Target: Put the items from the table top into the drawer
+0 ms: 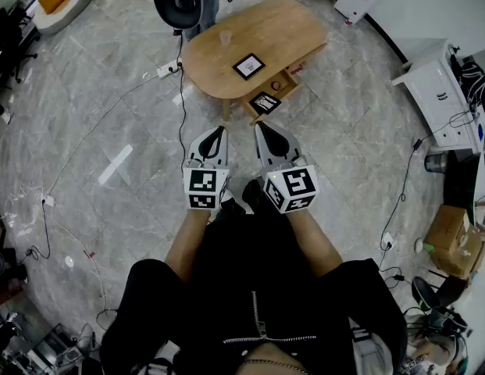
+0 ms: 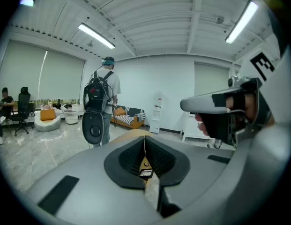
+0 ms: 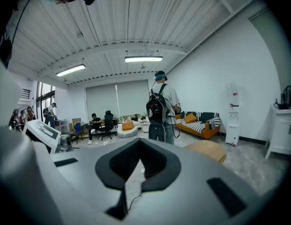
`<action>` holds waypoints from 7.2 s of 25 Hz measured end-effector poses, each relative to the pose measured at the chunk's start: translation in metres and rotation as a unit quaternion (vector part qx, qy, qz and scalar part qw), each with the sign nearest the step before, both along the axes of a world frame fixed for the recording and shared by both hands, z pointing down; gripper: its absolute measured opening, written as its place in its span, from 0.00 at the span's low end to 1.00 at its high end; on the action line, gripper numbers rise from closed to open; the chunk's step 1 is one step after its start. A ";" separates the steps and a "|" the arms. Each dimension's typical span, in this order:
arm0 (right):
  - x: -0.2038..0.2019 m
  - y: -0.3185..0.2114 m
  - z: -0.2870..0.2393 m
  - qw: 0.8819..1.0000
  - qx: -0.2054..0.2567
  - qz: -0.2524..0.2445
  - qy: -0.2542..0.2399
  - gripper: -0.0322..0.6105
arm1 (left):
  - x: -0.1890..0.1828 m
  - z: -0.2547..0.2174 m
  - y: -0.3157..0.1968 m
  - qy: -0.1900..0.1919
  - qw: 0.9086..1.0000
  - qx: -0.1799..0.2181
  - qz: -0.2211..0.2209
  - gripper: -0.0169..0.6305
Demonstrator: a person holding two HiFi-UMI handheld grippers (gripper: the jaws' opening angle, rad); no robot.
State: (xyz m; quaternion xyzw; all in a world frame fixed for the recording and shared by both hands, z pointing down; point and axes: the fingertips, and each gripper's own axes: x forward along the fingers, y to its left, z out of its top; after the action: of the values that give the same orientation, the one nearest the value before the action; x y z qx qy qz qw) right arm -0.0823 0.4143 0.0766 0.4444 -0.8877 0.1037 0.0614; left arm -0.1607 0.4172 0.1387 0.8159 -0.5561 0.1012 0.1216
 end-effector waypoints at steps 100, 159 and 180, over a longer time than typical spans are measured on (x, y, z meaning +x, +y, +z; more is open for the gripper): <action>0.049 -0.399 0.264 0.972 -0.236 0.003 0.003 0.07 | 0.018 0.285 -0.440 -0.020 0.984 -0.166 0.062 0.05; 0.085 -0.347 0.399 0.939 -0.336 0.045 -0.051 0.07 | 0.065 0.497 -0.437 -0.107 0.933 -0.304 0.159 0.14; 0.122 -0.330 0.410 0.929 -0.352 0.089 -0.066 0.07 | 0.144 0.498 -0.326 -0.071 0.899 -0.358 0.242 0.14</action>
State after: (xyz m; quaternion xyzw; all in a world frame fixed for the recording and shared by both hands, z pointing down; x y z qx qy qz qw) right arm 0.0398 0.0842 0.4864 0.4633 -0.7531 0.4437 0.1460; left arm -0.0163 0.0916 0.6369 0.8173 -0.2752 0.3775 0.3373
